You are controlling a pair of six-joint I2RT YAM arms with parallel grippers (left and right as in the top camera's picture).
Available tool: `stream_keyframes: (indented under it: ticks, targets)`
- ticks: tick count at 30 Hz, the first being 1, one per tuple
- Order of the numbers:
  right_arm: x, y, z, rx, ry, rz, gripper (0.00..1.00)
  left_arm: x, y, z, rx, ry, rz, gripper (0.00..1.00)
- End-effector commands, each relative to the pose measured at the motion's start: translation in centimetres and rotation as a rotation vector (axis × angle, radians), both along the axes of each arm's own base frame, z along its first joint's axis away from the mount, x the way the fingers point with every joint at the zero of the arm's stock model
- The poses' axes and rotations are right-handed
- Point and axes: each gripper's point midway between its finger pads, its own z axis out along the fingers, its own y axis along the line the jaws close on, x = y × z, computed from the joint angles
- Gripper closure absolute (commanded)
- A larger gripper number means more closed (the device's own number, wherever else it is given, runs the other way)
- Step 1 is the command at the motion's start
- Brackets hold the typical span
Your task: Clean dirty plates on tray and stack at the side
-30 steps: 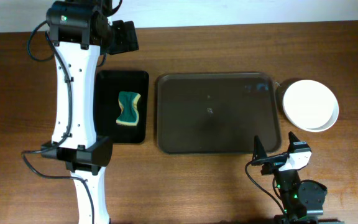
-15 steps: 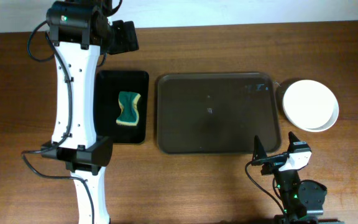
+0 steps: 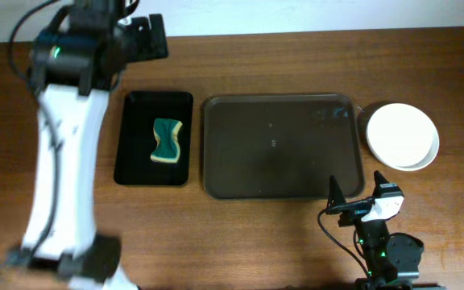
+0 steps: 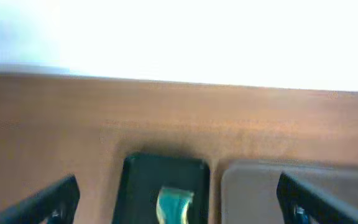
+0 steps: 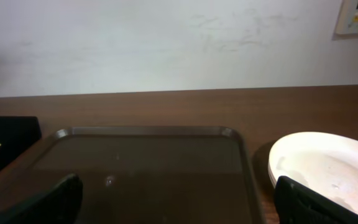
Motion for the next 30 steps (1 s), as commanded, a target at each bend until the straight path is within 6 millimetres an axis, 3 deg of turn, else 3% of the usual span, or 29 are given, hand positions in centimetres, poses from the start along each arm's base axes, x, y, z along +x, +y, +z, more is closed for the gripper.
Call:
stream_keyframes:
  ticks: [1,5,17,22,30]
  targets:
    - [0.0,0.1,-0.2,0.003,0.001,0.003,0.01,-4.9,0.1,-0.5,0.179,-0.086,-0.210,0.01]
    - [0.0,0.1,-0.2,0.003,0.001,0.003,0.01,-8.7,1.8,-2.9,0.213,-0.208,-0.210,0.01]
    - [0.0,0.1,-0.2,0.003,0.001,0.003,0.01,-18.7,5.5,-13.9,0.190,-0.567,-0.137,0.01]
    - [0.0,0.1,-0.2,0.003,0.001,0.003,0.01,-20.7,5.6,-17.7,0.215,-0.630,-0.130,0.01]
    - [0.0,0.1,-0.2,0.003,0.001,0.003,0.01,-20.9,6.3,-20.6,0.239,-0.666,-0.101,0.01]
